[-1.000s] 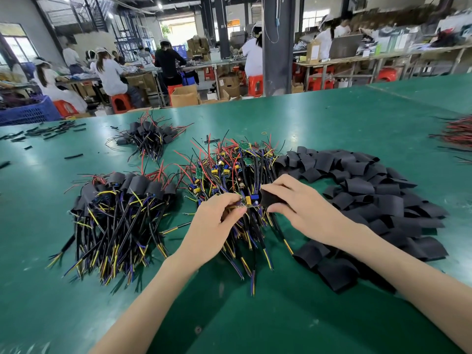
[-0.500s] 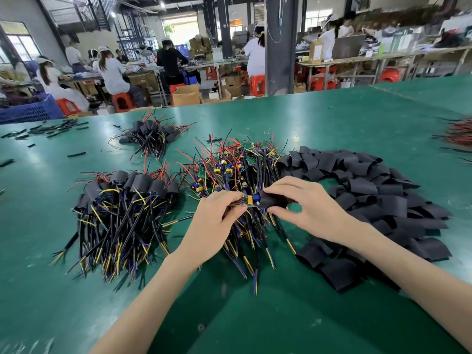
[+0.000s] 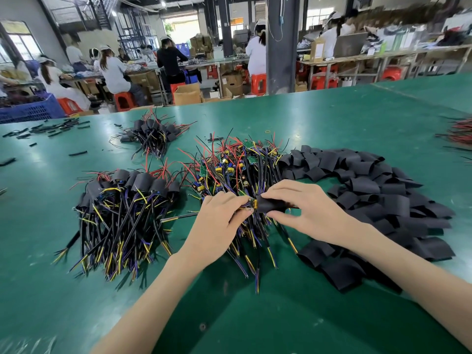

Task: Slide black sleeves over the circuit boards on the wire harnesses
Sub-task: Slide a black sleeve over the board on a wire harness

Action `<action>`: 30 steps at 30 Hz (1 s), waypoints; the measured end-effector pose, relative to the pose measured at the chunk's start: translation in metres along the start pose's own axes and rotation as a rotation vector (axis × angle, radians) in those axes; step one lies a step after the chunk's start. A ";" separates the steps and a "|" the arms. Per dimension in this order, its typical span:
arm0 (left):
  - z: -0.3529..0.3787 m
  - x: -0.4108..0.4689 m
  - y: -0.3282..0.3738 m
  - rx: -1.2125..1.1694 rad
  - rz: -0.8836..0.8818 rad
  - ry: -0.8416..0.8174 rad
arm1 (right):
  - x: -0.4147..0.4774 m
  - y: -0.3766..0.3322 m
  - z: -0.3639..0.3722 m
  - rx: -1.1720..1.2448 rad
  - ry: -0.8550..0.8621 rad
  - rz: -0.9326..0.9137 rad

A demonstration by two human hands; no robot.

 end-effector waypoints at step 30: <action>-0.116 -0.016 -0.080 0.589 -0.423 0.541 | -0.008 0.052 0.000 -0.546 0.012 0.408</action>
Point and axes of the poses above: each hand's wrist, its own x-axis towards the middle knuckle, its own z-axis out of the palm, y = z × x, the point moved 6 cm from there along x, towards the middle knuckle, and after that the axes turned 9 degrees about -x, right-handed, at the moved point
